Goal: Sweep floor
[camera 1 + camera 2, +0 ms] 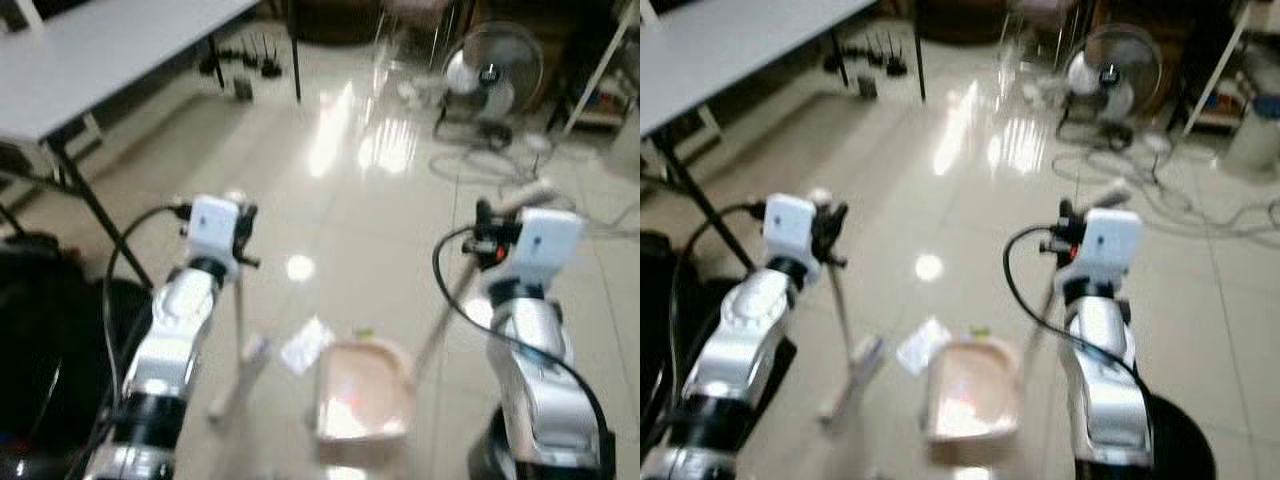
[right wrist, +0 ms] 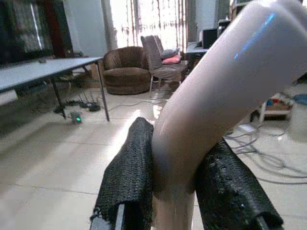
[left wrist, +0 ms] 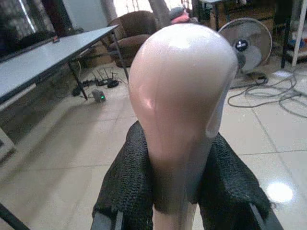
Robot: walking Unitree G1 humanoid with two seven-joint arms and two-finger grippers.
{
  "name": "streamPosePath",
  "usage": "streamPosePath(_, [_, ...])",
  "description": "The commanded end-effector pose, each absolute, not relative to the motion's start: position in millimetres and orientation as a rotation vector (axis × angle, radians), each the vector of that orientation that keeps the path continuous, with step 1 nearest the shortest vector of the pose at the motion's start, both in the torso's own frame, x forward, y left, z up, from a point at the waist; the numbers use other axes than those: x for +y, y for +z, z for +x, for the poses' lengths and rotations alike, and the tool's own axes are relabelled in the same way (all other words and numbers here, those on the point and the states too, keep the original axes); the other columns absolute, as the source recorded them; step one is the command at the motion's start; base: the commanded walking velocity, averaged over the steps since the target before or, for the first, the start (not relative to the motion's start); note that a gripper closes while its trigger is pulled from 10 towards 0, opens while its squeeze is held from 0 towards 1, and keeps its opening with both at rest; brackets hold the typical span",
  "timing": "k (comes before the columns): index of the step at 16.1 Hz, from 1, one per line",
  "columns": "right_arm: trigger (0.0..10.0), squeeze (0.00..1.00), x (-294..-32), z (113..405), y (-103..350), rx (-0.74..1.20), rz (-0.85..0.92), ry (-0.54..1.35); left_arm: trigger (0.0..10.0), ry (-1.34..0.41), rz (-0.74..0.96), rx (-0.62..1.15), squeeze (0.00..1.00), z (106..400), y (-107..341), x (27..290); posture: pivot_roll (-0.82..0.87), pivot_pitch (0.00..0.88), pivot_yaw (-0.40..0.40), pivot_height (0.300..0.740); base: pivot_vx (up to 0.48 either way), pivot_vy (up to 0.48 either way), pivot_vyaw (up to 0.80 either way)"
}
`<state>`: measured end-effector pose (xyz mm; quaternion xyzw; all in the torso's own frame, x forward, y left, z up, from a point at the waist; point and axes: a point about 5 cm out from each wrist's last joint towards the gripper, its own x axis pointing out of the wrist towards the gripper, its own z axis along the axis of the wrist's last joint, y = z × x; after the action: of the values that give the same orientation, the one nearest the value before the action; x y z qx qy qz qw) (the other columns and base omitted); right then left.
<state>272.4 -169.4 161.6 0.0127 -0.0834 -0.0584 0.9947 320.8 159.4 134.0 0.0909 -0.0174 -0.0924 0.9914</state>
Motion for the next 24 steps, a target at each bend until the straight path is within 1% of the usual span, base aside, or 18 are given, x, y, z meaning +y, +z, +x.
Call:
streamPosePath(1, [10.0,0.00,-175.8,270.5,164.3,-0.186,0.001,-0.142,10.0,-0.228,0.165,-0.064,0.00,321.9,140.8,147.9,-0.12,0.067,0.060,0.740,0.000,0.000,0.00])
streamPosePath(5, [10.0,0.00,-175.3,270.7,161.5,-0.203,-0.019,-0.134,10.0,-0.208,0.202,-0.064,0.00,323.2,138.3,148.2,-0.12,0.074,0.050,0.740,0.000,0.000,0.00])
streamPosePath(6, [10.0,0.00,-175.4,271.5,156.0,-0.193,-0.025,-0.128,10.0,-0.206,0.208,-0.065,0.00,325.1,138.0,148.2,-0.11,0.087,0.040,0.740,0.000,0.000,0.00])
streamPosePath(9, [10.0,0.00,-178.2,269.2,146.7,-0.169,-0.064,-0.127,10.0,-0.232,0.220,-0.063,0.00,328.7,134.1,141.6,-0.08,0.139,0.024,0.740,0.000,0.000,0.00])
streamPosePath(11, [10.0,0.00,-180.5,267.7,146.1,-0.187,-0.068,-0.137,10.0,-0.239,0.204,-0.065,0.00,332.4,130.7,133.8,-0.07,0.192,0.034,0.740,0.000,0.000,0.00])
streamPosePath(12, [10.0,0.00,-180.6,269.5,145.0,-0.195,-0.075,-0.145,10.0,-0.237,0.195,-0.070,0.00,334.7,129.2,132.4,-0.07,0.223,0.050,0.740,0.000,0.000,0.00])
streamPosePath(14, [10.0,0.00,-183.6,275.5,143.3,-0.208,-0.083,-0.160,10.0,-0.239,0.184,-0.086,0.00,338.9,130.2,127.9,-0.07,0.246,0.071,0.740,0.000,0.000,0.00])
streamPosePath(15, [10.0,0.00,-188.3,283.2,147.4,-0.247,-0.091,-0.176,10.0,-0.243,0.168,-0.098,0.00,345.1,133.7,120.8,-0.05,0.269,0.070,0.740,0.000,0.000,0.00])
streamPosePath(16, [10.0,0.00,-189.1,284.9,147.8,-0.252,-0.088,-0.182,10.0,-0.244,0.171,-0.102,0.00,346.8,134.2,119.7,-0.05,0.272,0.071,0.740,0.000,0.000,0.00])
streamPosePath(17, [10.0,0.00,-189.0,288.2,147.6,-0.260,-0.082,-0.187,10.0,-0.233,0.190,-0.106,0.00,349.9,135.7,120.6,-0.02,0.299,0.084,0.740,0.000,0.000,0.00])
streamPosePath(20, [10.0,0.00,-187.5,296.2,144.0,-0.274,-0.121,-0.178,10.0,-0.183,0.194,-0.133,0.00,353.1,139.9,126.6,0.01,0.341,0.099,0.740,0.000,0.000,0.00])
streamPosePath(22, [10.0,0.00,-185.1,298.7,146.3,-0.295,-0.129,-0.171,10.0,-0.173,0.193,-0.141,0.00,351.3,138.7,130.2,0.00,0.357,0.098,0.740,0.000,0.000,0.00])
streamPosePath(24, [10.0,0.00,-184.4,305.8,147.0,-0.313,-0.177,-0.162,10.0,-0.143,0.183,-0.143,0.00,351.2,135.8,133.8,0.02,0.374,0.088,0.740,0.000,0.000,0.00])
